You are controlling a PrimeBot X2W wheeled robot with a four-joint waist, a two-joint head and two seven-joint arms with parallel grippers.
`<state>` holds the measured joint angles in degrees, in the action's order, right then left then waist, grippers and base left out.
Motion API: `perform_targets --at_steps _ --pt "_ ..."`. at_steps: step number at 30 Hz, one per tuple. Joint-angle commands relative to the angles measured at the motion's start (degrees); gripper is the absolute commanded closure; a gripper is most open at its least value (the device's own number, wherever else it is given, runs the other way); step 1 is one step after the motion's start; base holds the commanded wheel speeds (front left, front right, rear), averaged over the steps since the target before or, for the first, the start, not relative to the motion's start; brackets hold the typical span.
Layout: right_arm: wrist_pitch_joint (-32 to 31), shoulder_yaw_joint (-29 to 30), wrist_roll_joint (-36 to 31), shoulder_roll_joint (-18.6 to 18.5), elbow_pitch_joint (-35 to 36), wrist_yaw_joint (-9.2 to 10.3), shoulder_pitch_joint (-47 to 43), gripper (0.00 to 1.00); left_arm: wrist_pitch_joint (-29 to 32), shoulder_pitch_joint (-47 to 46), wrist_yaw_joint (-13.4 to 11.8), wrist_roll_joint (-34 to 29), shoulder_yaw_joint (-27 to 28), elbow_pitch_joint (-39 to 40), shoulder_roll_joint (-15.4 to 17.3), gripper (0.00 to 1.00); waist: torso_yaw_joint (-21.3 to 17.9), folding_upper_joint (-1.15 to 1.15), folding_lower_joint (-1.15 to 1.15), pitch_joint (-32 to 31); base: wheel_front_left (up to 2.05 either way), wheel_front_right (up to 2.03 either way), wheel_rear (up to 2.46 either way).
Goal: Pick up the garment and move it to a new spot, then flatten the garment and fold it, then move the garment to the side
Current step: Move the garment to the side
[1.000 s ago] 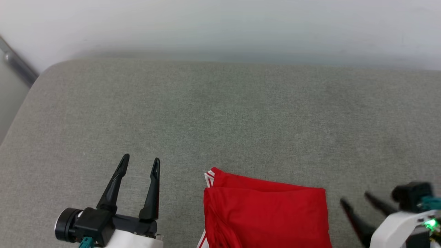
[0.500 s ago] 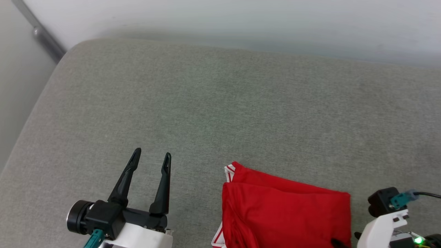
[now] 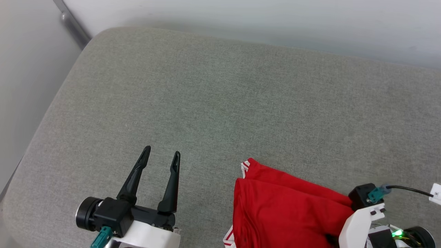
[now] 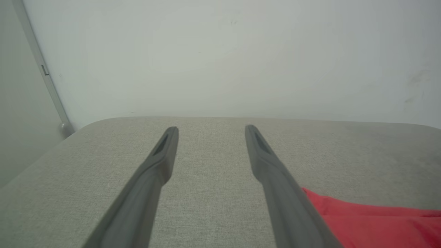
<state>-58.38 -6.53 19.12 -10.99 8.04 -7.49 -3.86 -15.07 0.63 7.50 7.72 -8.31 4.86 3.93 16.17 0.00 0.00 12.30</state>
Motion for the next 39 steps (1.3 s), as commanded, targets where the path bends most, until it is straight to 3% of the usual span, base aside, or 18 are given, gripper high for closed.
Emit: perform_targets --at_steps 1,4,7,15,23,30,39 --pt "1.4 -2.3 -0.4 -0.2 -3.2 0.00 0.2 1.00 -0.1 -0.7 -0.1 0.0 0.2 -0.2 -0.1 0.00 -0.1 0.00 0.00 -0.2 0.00 0.00 0.00" --pt "3.2 -3.0 -1.1 -1.6 -3.4 0.02 1.6 1.00 -0.1 -0.7 -0.1 0.0 0.1 -0.1 -0.2 0.00 -0.7 0.00 0.00 -0.6 0.00 0.00 0.00" --pt "5.1 -5.6 -3.3 -6.1 -2.6 0.06 4.9 1.00 -0.1 -0.8 -0.1 0.2 -0.2 0.0 -0.1 0.00 -2.5 0.00 0.00 -0.9 0.00 0.00 0.00" --pt "5.8 -18.1 -6.6 -23.8 1.9 0.03 16.7 1.00 -0.1 -1.5 -0.1 0.5 -1.9 0.3 0.6 0.00 -12.8 0.00 0.00 0.8 0.00 0.00 0.00" --pt "8.9 -32.9 -8.1 -42.8 4.2 0.05 31.6 1.00 -0.1 -6.5 -0.1 -0.6 -5.0 1.0 2.9 0.00 -25.0 0.00 0.00 7.5 0.00 0.00 0.00" --pt "14.0 -36.9 -6.0 -47.0 -1.3 0.03 40.4 1.00 -0.1 -12.0 -0.1 -1.2 -6.3 3.6 6.8 0.00 -32.6 0.00 0.00 14.9 0.00 0.00 0.00" --pt "23.3 -29.3 -6.3 -46.9 -16.3 0.04 40.7 1.00 -0.1 -16.7 -0.1 -1.8 -7.6 6.4 11.7 0.00 -36.3 0.00 0.00 22.3 0.00 0.00 0.00"
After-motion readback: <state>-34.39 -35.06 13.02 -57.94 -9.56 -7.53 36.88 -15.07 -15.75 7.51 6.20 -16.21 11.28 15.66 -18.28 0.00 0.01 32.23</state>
